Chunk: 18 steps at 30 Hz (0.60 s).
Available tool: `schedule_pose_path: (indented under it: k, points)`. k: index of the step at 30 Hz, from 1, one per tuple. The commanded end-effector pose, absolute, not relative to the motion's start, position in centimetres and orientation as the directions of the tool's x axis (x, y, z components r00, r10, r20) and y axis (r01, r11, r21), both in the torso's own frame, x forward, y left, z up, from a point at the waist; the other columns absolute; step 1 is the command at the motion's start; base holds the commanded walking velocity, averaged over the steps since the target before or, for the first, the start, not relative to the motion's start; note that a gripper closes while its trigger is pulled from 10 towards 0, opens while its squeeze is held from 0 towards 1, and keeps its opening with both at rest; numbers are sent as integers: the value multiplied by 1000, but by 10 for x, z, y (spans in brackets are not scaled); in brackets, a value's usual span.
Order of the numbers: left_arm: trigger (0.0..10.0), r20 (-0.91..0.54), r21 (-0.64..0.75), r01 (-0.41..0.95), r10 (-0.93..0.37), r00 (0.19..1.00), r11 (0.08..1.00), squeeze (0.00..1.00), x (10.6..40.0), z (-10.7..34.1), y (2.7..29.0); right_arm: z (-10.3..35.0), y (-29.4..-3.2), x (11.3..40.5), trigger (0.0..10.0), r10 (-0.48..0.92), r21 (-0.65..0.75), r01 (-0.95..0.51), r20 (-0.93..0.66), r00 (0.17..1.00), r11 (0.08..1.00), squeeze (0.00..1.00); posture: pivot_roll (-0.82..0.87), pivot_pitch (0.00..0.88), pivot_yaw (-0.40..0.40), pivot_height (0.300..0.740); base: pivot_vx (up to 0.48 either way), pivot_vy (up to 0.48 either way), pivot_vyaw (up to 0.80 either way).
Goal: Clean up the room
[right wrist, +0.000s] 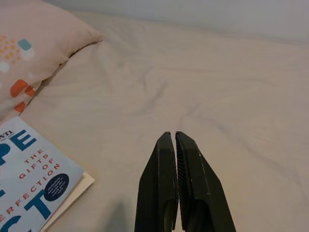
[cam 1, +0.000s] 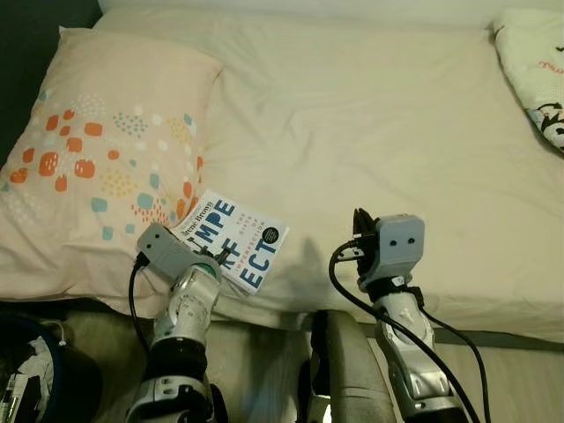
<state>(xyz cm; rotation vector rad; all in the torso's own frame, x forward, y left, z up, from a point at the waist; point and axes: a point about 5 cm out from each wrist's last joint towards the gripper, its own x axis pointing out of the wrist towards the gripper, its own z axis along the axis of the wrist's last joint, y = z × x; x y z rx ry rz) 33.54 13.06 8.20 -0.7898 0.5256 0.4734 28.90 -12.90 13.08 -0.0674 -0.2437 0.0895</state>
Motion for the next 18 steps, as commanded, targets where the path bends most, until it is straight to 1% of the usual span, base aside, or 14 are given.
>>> schedule_pose_path:
  k: [1,2,5,7,9,11,12,13,18]
  points:
    - [10000,-623,-568,-535,97,776,626,114,342,93,86,127,-130,287,10000,89,-74,-75,218,972,994,0,-145,241,24,592,0,0,0]
    - [10000,-618,-569,-516,81,782,640,1000,339,92,85,127,-130,288,10000,90,-74,-75,218,972,994,0,-142,238,23,592,0,0,0]
    - [10000,-610,-584,-488,45,791,648,1000,334,92,81,127,-129,289,10000,91,-74,-76,219,971,994,0,-141,233,23,592,0,0,0]
    - [10000,-610,-584,-488,45,791,648,1000,334,92,81,127,-129,289,10000,91,-74,-76,219,971,994,0,-141,233,23,592,0,0,0]
    - [10000,-608,-607,-454,-13,794,653,1000,329,93,76,129,-129,290,10000,92,-73,-77,222,971,994,0,-140,232,23,592,0,0,0]
    - [10000,-584,-654,-412,-77,808,634,1000,322,98,79,128,-129,291,10000,92,-73,-77,223,970,994,0,-129,225,26,592,0,0,0]
    - [10000,-584,-654,-412,-77,808,634,1000,322,98,79,128,-129,291,10000,92,-73,-77,223,970,994,0,-129,225,26,592,0,0,0]
    - [10000,-564,-685,-381,-121,817,621,0,318,103,83,128,-129,291,10000,92,-73,-77,224,970,994,0,-129,224,27,592,0,0,0]
    - [10000,-540,-704,-330,-173,824,629,0,312,108,89,128,-129,291,10000,91,-73,-76,224,970,994,0,-122,220,28,592,0,0,0]
